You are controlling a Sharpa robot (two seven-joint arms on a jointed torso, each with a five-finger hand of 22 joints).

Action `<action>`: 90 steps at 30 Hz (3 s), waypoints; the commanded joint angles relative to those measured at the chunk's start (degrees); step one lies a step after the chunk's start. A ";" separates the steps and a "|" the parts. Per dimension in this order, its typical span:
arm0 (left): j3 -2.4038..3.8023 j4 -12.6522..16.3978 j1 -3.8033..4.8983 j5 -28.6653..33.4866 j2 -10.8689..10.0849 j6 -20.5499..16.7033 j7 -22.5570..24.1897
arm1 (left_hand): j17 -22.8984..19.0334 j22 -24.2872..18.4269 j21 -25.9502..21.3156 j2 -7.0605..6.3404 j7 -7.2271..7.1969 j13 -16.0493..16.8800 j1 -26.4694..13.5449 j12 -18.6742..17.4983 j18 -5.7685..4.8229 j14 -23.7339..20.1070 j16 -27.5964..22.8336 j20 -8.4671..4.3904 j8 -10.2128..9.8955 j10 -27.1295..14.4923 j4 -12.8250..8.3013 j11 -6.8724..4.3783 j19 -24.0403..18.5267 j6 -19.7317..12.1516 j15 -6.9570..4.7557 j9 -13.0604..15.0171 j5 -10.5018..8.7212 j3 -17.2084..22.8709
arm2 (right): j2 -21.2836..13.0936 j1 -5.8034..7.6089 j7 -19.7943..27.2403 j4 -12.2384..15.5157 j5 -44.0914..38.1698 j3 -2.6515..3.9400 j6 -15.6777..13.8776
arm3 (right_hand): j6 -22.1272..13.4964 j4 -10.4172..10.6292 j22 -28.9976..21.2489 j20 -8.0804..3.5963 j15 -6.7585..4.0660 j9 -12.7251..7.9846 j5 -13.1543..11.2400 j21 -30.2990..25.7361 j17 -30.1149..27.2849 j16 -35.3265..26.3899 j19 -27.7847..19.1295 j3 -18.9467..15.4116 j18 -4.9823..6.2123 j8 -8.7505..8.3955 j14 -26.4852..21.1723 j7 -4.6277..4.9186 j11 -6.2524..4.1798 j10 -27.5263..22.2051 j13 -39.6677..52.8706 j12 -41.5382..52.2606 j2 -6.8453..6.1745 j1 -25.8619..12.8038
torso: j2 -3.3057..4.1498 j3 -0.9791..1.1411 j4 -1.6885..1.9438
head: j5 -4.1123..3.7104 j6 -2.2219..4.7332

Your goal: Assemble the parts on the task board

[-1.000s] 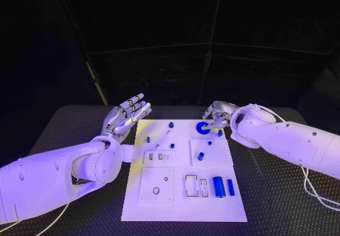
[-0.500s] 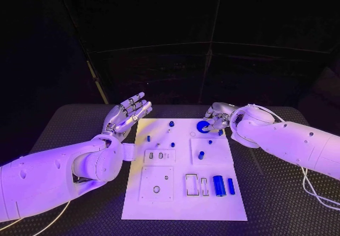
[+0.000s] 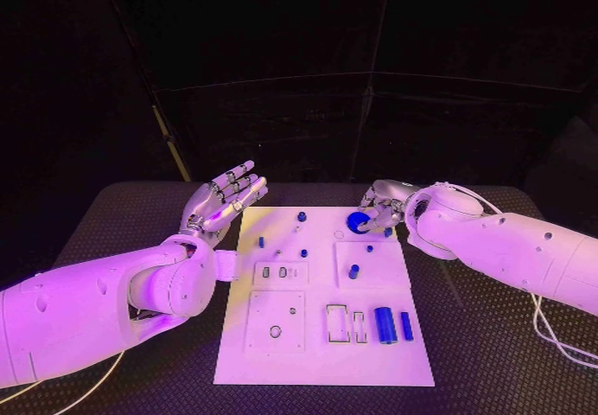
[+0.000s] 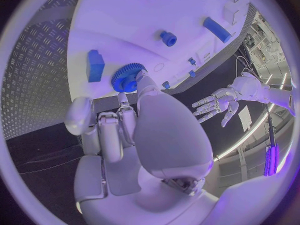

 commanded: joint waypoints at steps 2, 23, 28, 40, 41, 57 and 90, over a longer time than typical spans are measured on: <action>0.06 0.03 0.09 -0.48 0.11 0.71 0.28 | 0.08 0.07 0.36 0.46 8.36 0.08 0.31 0.23 0.75 0.51 0.24 -0.10 0.34 0.37 -0.28 -0.17 0.37 0.36 0.05 0.08 0.17 0.03 | 0.06 -0.25 0.85 0.45 -2.88 -0.08 -3.64 | 3.41 -0.55 0.59 -0.47 -0.63 0.81 -1.04 0.57 10.99 0.47 0.50 1.91 -0.85 1.71 5.29 -1.09 -0.59 1.54 4.65 1.63 2.78 0.84 | -0.02 -0.02 0.09 | -0.11 -0.02; 0.06 0.33 0.09 -0.48 -0.20 0.82 0.01 | 0.08 0.06 0.36 0.48 8.39 0.07 0.28 0.22 0.74 0.60 0.24 -0.10 0.32 0.34 -0.30 -0.18 0.37 0.22 0.05 0.06 0.17 0.04 | -0.86 -0.52 1.88 4.29 -5.47 -0.08 -9.66 | 7.06 -2.43 1.33 -1.84 -1.97 0.75 -0.64 0.99 11.36 0.56 0.91 5.31 -1.03 1.88 5.37 -2.51 -1.88 3.17 6.77 3.35 4.06 0.78 | -0.03 0.04 0.11 | 0.39 -0.36; 0.06 0.34 0.09 -0.48 -0.24 0.88 -0.01 | 0.08 0.04 0.34 0.49 8.41 0.07 0.27 0.22 0.74 0.60 0.24 -0.11 0.30 0.35 -0.32 -0.19 0.25 0.19 0.04 0.05 0.17 0.05 | -1.46 -0.52 -0.01 8.87 -7.43 -0.05 -11.20 | 6.94 -2.79 1.37 -1.90 -1.94 0.50 0.36 1.00 11.48 0.60 0.93 5.93 -1.05 1.29 5.40 -2.44 -1.90 2.96 6.52 3.03 3.77 0.36 | -0.05 0.02 0.11 | 0.54 -0.40; 0.06 0.23 0.09 -0.48 0.09 0.94 -0.07 | 0.08 0.03 0.32 0.50 8.41 0.09 0.26 0.24 0.74 0.63 0.24 -0.11 0.31 0.52 -0.34 -0.19 0.17 0.28 0.04 0.06 0.17 0.06 | 5.23 -0.50 -2.76 10.13 -12.32 -0.03 -11.68 | 6.82 -2.96 1.45 -1.88 -1.88 0.32 0.66 1.03 11.49 0.60 0.99 6.32 -1.08 0.84 5.40 -2.36 -1.85 2.79 6.30 2.78 3.52 -0.05 | 0.06 -0.09 0.34 | -0.03 -0.26; 0.06 0.24 0.09 -0.48 0.11 0.94 -0.07 | 0.08 0.02 0.32 0.50 8.41 0.09 0.25 0.24 0.74 0.64 0.24 -0.11 0.30 0.52 -0.35 -0.19 0.13 0.25 0.04 0.05 0.17 0.06 | 5.94 -0.51 -2.78 9.67 -12.52 -0.04 -11.65 | 6.81 -2.96 1.46 -1.88 -1.88 0.32 0.66 1.04 11.49 0.60 1.00 6.33 -1.08 0.82 5.40 -2.35 -1.85 2.79 6.30 2.77 3.52 -0.05 | 0.09 -0.12 0.45 | -0.18 -0.26; 0.07 0.23 0.12 -0.48 0.07 0.86 -0.08 | 0.08 -0.02 0.27 0.52 8.42 0.10 0.23 0.25 0.73 0.65 0.24 -0.11 0.29 0.59 -0.38 -0.20 -0.08 0.24 0.03 0.05 0.17 0.08 | 11.31 -1.84 -2.46 5.34 -13.81 -0.17 -7.81 | 6.64 -3.12 1.48 -1.76 -1.72 0.08 0.05 1.03 11.54 0.61 1.02 6.83 -1.10 0.12 5.41 -2.12 -1.65 2.65 6.16 2.55 3.13 -0.86 | 0.09 -0.01 0.25 | 0.16 -0.56; 0.07 0.16 0.15 -0.48 0.16 0.89 -0.30 | 0.08 -0.03 0.26 0.55 8.42 0.09 0.20 0.25 0.72 0.70 0.24 -0.11 0.26 0.59 -0.45 -0.21 -0.10 0.12 0.04 0.02 0.17 0.11 | 12.78 -2.02 -4.44 2.34 -14.44 -0.70 -5.07 | -3.73 -2.29 0.96 0.81 1.03 -0.43 -0.15 0.72 11.91 0.71 0.51 7.63 -0.99 -6.87 5.46 1.36 1.49 -1.77 1.02 -2.78 -1.32 -5.99 | 0.06 0.05 0.11 | 0.58 -1.15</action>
